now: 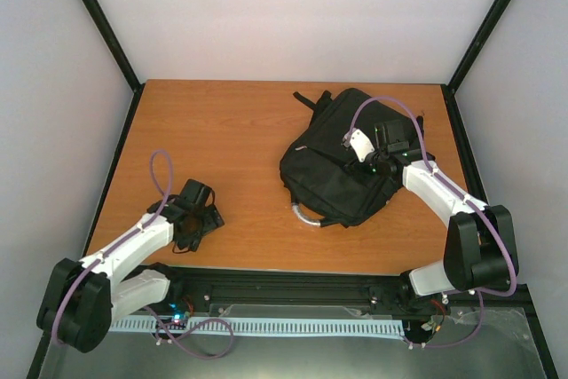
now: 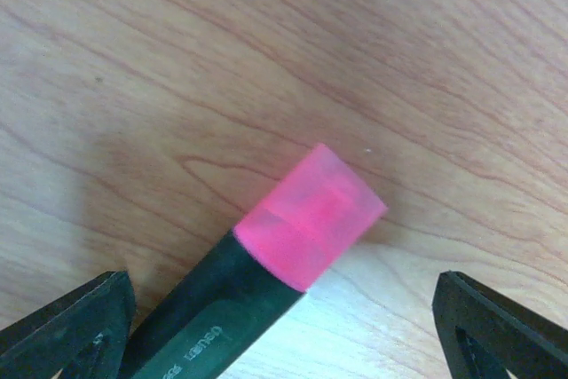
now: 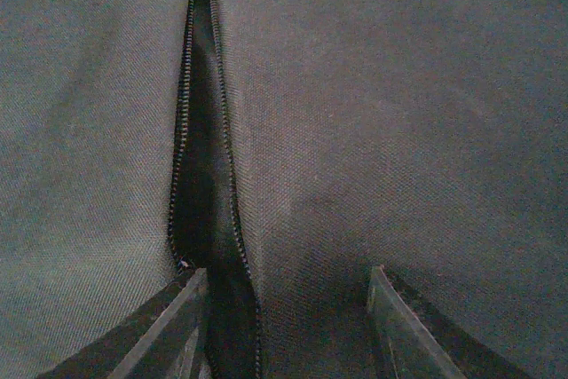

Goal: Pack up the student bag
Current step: Pick up the stationery from the center of the board.

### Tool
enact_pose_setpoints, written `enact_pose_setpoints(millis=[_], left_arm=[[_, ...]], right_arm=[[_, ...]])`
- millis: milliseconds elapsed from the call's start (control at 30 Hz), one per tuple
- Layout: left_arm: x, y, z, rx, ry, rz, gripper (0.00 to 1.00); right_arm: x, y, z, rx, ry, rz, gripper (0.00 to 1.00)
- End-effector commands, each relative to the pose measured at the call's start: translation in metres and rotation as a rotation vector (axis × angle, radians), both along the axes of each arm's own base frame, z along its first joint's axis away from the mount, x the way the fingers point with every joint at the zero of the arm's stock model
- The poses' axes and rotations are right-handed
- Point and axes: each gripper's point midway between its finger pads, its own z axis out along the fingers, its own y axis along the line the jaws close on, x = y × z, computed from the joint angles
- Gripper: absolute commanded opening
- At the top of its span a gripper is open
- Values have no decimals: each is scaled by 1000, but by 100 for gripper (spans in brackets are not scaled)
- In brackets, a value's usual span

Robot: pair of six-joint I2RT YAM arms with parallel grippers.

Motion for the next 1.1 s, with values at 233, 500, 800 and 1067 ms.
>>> enact_pose_setpoints(millis=[233,500,800,1067], left_arm=[[-18,-65,-17,-185,108,-222,87],[-10,-51,-20,-51,143,-190,84],[7,-28,-13,148,186,-128,75],[15,-44,-29,87,193,-122,59]], right_arm=[[2,7,10,17,-17,24,50],[2,6,10,14,-17,20,50],[2,7,8,16,-8,26,50],[2,7,9,14,-10,25,50]])
